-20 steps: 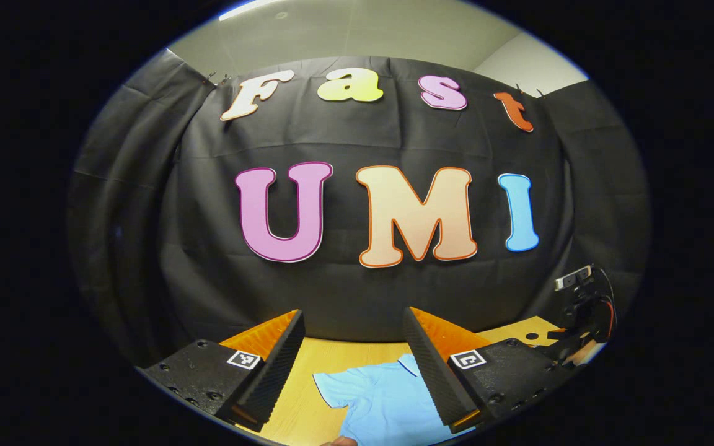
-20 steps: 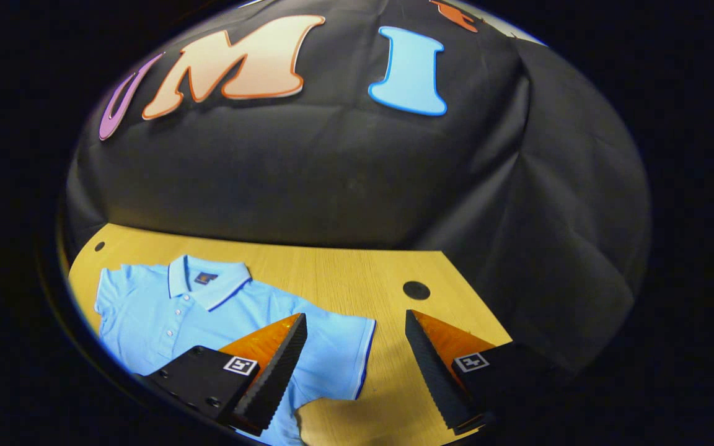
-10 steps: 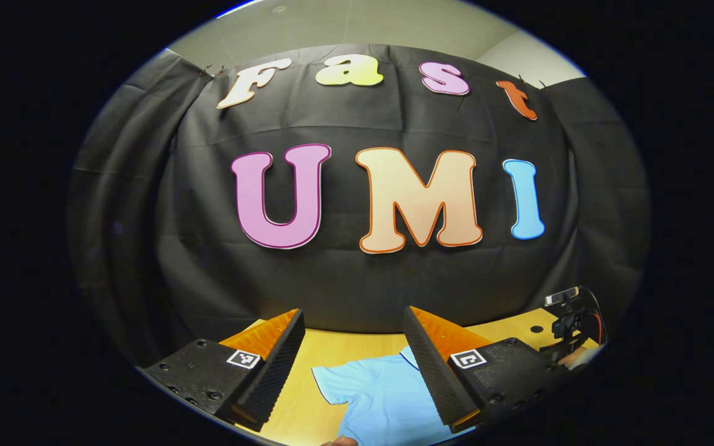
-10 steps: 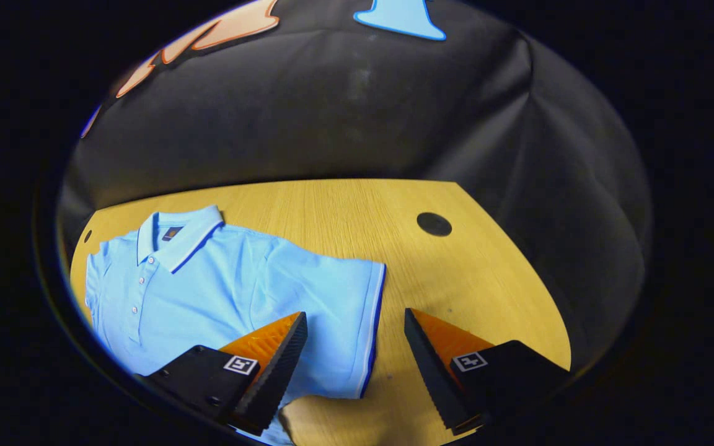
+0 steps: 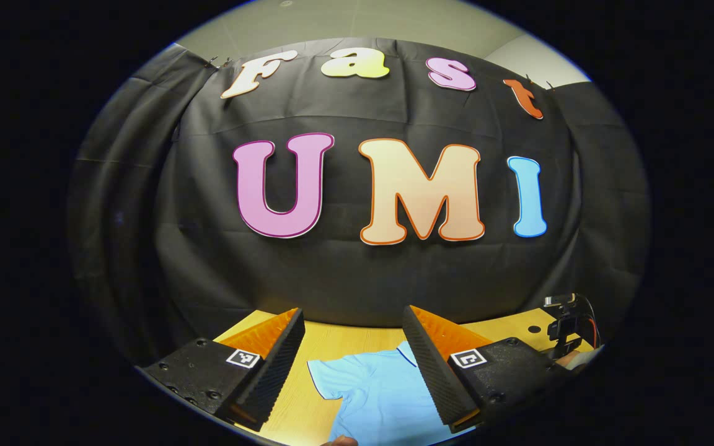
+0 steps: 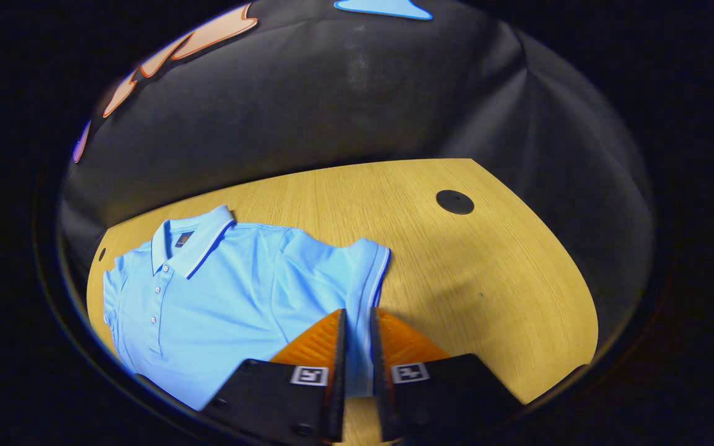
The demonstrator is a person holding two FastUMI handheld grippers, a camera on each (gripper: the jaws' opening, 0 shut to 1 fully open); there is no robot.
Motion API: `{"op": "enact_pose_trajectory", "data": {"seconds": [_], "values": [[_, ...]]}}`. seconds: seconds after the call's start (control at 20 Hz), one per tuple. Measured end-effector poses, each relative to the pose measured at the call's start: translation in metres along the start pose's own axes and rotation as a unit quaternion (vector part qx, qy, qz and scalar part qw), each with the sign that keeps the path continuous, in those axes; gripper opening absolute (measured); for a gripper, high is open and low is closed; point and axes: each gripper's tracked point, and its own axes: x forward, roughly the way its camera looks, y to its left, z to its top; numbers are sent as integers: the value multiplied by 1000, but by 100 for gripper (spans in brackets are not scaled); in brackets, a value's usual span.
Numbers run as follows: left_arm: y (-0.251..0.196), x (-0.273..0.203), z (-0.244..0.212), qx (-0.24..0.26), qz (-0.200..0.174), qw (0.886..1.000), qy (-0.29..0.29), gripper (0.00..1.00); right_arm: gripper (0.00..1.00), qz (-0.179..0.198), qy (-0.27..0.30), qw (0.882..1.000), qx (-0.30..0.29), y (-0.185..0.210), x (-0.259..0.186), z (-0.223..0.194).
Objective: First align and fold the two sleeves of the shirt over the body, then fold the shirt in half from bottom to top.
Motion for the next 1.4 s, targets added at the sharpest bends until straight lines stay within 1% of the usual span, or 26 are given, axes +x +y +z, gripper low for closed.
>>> {"op": "enact_pose_trajectory", "data": {"seconds": [0.05, 0.1, 0.2, 0.25, 0.3, 0.35, 0.45, 0.55, 0.6, 0.8, 0.9, 1.0, 1.1, 1.15, 1.35, 1.4], "values": [[1, -1, -1, -1, 1, 1000, 1, 95, 17, -5, 2, 1000, -1, 1, 0, -1], [1, -1, -1, -2, 2, 1000, 2, 95, 5, -8, -5, 1000, -6, 2, -5, 1], [4, -4, -1, -2, 3, 1000, 3, 95, 0, 4, -22, 1000, -9, 12, -10, 9], [5, -4, -1, -2, 5, 1000, 2, 95, 3, 12, -38, 999, -7, 18, -15, 19], [6, -4, 0, -3, 5, 1000, 1, 95, 0, 25, -49, 998, 2, 26, -20, 28], [7, -4, 0, -5, 6, 1000, 1, 95, 2, 35, -55, 998, 15, 34, -27, 33], [9, -3, -3, -11, 5, 1000, 4, 95, 2, 53, -57, 996, 32, 49, -34, 37], [11, -5, -7, -18, 2, 1000, 9, 96, 2, 81, -64, 994, 41, 69, -44, 41], [11, -6, -8, -20, 2, 1000, 10, 95, 2, 98, -67, 992, 47, 82, -48, 41], [15, -5, -12, -20, 1, 1000, 13, 95, 3, 142, -64, 986, 66, 131, -55, 32], [22, -4, -19, -22, 3, 1000, 18, 95, 2, 151, -54, 984, 71, 149, -53, 22], [39, -8, -24, -25, 5, 999, 22, 95, 2, 148, -44, 986, 70, 158, -47, 11], [43, -4, -29, -30, 7, 999, 28, 95, 4, 142, -39, 987, 62, 163, -48, 4], [47, -1, -33, -33, 8, 999, 30, 95, 9, 145, -48, 987, 55, 163, -50, 8], [55, 22, -52, -46, 15, 998, 44, 95, 94, 153, -93, 984, 15, 159, -88, 28], [54, 28, -57, -50, 14, 997, 49, 96, 97, 155, -101, 983, 8, 155, -98, 31]]}}
